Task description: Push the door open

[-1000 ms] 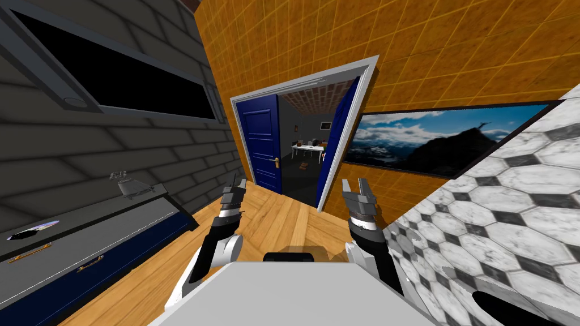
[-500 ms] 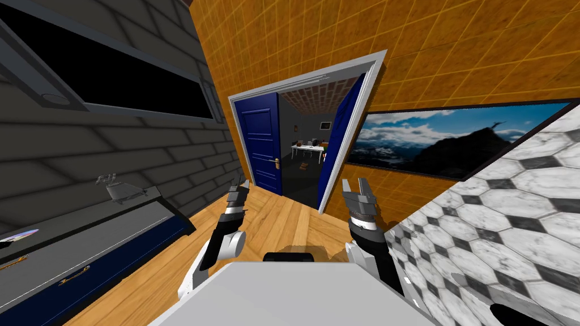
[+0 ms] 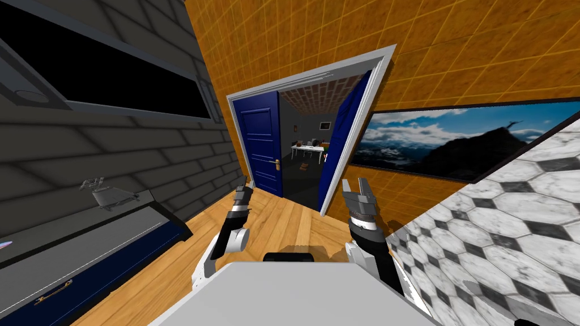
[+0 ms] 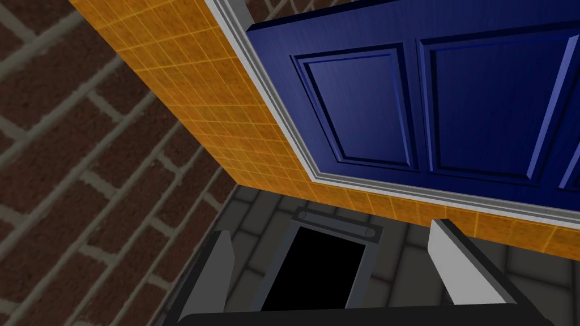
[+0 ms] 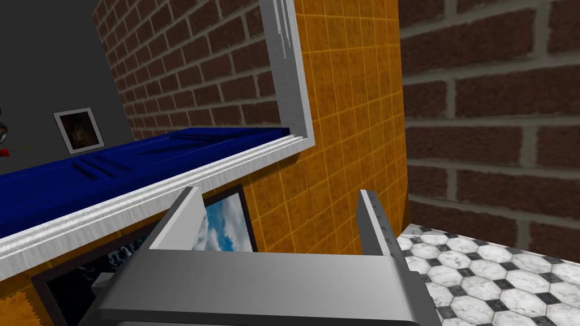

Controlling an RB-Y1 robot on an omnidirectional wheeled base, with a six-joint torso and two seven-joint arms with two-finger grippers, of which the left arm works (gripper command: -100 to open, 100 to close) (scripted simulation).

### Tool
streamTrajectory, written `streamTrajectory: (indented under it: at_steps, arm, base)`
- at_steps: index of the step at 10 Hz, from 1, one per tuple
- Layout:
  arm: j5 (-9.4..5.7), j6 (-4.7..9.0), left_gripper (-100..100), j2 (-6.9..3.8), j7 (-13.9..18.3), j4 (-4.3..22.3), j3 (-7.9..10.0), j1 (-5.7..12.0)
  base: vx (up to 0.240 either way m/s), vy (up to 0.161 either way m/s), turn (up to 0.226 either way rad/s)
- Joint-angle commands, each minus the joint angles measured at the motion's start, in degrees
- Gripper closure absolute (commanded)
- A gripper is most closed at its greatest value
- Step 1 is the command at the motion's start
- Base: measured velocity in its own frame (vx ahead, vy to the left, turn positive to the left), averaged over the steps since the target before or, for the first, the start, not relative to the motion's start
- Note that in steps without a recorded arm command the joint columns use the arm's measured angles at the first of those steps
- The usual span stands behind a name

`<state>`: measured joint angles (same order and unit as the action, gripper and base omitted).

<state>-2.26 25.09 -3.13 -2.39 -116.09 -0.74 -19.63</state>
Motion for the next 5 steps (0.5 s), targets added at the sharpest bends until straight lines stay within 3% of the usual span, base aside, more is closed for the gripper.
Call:
streamTrajectory:
  at_steps: [1, 5]
  arm:
    - [0.3, -0.1, -100, -0.22, 0.37, 2.41, 0.07, 1.71]
    - [1.17, 0.3, -100, -0.7, 1.36, 9.33, 0.1, 5.92]
  base:
    - [0.091, 0.07, -0.023]
    - [0.093, 0.07, -0.023]
